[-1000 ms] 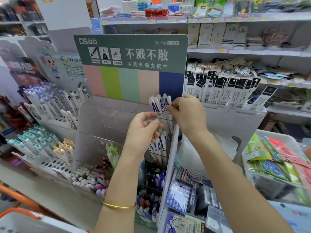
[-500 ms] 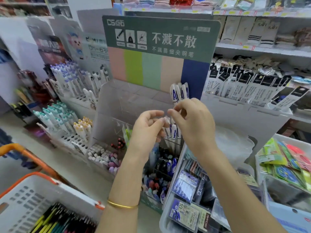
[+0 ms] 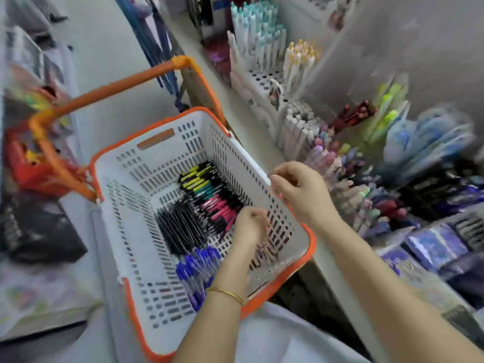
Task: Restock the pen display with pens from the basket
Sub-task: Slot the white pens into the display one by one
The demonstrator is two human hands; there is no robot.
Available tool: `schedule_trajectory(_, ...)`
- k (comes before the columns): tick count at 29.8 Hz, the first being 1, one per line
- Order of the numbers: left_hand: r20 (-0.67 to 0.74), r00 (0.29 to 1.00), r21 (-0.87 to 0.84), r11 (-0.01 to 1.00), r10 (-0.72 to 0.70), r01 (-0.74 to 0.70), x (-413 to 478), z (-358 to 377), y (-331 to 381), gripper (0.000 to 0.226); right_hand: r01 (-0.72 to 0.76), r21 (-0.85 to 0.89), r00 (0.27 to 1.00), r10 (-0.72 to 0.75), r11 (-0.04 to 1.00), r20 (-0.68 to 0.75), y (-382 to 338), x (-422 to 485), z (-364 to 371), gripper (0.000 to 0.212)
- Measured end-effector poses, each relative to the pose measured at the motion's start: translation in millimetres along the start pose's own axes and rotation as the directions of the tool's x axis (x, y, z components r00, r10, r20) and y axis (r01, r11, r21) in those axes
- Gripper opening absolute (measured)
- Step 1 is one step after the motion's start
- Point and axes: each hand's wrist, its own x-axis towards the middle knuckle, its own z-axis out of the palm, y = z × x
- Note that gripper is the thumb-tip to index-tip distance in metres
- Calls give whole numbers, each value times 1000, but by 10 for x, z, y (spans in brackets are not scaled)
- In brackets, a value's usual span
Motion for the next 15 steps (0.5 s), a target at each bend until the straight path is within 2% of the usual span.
schedule_trajectory(1,-67,998,144,990,15,-5,107,-115,-130,35,-50,43,999,49,998,22,61,7,83,9)
schedule_trajectory(3,-170,985,346,935,-12,72,374,-329,-378,42,-128,102,991,125,986,39,162,16,207,8)
schedule_trajectory(5,-205,975,496,850,-86,179,582,-444,-579,32,-183,129,983,177,975,54,224,23,296,9)
schedule_trajectory(6,-209,972,526,825,-110,207,674,-469,-657,27,-204,145,978,197,968,64,244,29,331,10)
schedule_trajectory(11,-239,966,635,736,-102,235,936,-393,-889,34,-280,268,960,261,922,105,298,56,428,12)
schedule_trajectory(13,-287,947,638,709,-144,301,1033,-322,-968,45,-296,319,955,276,900,106,320,70,426,12)
schedule_trajectory(15,-332,930,614,711,-161,342,1092,-233,-992,65,-302,360,953,283,882,108,335,89,414,13)
